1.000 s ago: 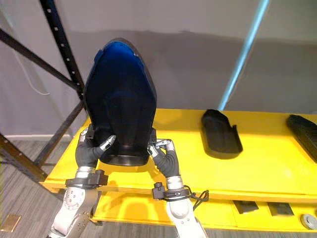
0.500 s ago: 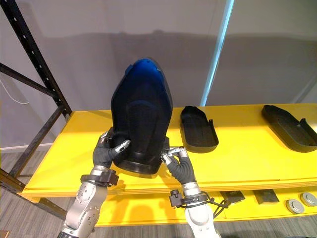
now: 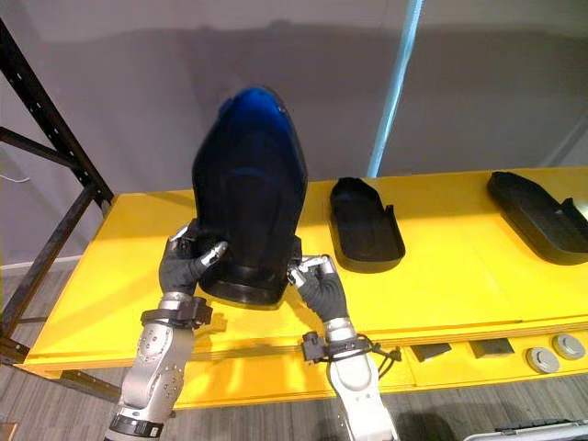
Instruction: Walk over and take plastic housings, then place them on the shelf
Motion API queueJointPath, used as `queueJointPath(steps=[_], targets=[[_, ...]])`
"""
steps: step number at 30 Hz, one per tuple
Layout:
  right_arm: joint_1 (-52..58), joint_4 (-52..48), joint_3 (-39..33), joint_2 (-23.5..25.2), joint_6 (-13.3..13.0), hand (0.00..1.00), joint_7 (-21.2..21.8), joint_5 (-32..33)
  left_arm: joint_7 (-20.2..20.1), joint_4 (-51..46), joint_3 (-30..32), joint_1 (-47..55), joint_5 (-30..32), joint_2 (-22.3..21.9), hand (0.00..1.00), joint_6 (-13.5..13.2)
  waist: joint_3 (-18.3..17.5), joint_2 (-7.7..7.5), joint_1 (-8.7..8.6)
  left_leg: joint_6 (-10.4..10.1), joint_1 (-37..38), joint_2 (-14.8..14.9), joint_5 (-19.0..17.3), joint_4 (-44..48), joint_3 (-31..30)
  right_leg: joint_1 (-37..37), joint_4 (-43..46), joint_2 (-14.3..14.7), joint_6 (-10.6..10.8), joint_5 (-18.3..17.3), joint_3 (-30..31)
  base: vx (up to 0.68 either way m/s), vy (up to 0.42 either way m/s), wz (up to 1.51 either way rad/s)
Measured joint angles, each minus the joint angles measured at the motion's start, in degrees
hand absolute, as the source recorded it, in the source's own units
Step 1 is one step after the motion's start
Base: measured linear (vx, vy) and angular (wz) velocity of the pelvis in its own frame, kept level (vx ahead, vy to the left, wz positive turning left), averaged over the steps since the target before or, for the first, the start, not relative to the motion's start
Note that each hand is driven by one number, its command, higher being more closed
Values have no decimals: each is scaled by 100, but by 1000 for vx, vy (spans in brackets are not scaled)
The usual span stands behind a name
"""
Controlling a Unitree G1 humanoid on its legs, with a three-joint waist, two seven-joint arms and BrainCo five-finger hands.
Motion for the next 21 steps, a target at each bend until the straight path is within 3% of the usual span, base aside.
queueJointPath(steps=[2, 6, 7, 8, 11, 14, 20, 21], targets=[[-100, 162, 0, -54, 5, 0, 274, 1074, -3, 123, 0, -58, -96, 0, 100, -27, 18, 28, 5, 0, 10, 1, 1, -19, -91, 101, -30, -2, 1, -1, -101, -30, 9, 19], [-99, 209, 9, -152, 20, 0, 686, 2003, -27, 183, 51, -120, -205, 7, 100, -31, 35, 57, 98, 0, 12, 0, 1, -23, -97, 114, -35, -4, 1, -2, -117, -29, 12, 4], [-99, 122, -80, -139, 4, 0, 753, 2585, 8, 324, 342, -137, -340, -12, 100, -25, 39, 70, 92, 0, 17, 1, 1, -22, -96, 112, -38, -3, 1, -2, -117, 0, 0, 0], [-108, -120, -647, 12, -130, 0, 772, 3238, 66, 539, 1065, -94, -779, -6, 100, -29, 48, 88, 23, 1, 16, 1, 3, -22, -92, 113, -47, -3, 1, -1, -119, 0, 0, 0], [-116, -460, -1594, -101, -531, 0, 701, 3634, 397, 828, 2044, 43, -1051, 221, 100, -57, 49, 86, -17, 1, 11, 0, 4, -17, -84, 113, -64, -3, 1, -1, -124, 0, 0, 0], [-108, -794, -1934, -304, -644, 0, 414, 3127, 500, 814, 2188, 273, -1074, 490, 100, -117, 48, 84, 43, -1, 9, 2, 8, 0, -90, 123, -75, -1, 0, -1, -132, 0, 0, 0], [-242, -1574, -2205, -273, -718, 0, -743, -37, 587, 694, 2185, 351, -744, 488, 100, -168, 22, 74, 48, -8, 10, 4, 20, -21, -93, 129, -68, -1, -4, 0, -143, -22, 5, 0], [-270, -1585, -2265, -274, -737, 0, -759, -116, 614, 694, 2194, 351, -743, 488, 100, -176, 9, 70, 42, -8, 11, 4, 20, -21, -92, 129, -67, -1, -5, 1, -142, -33, 11, 0]])
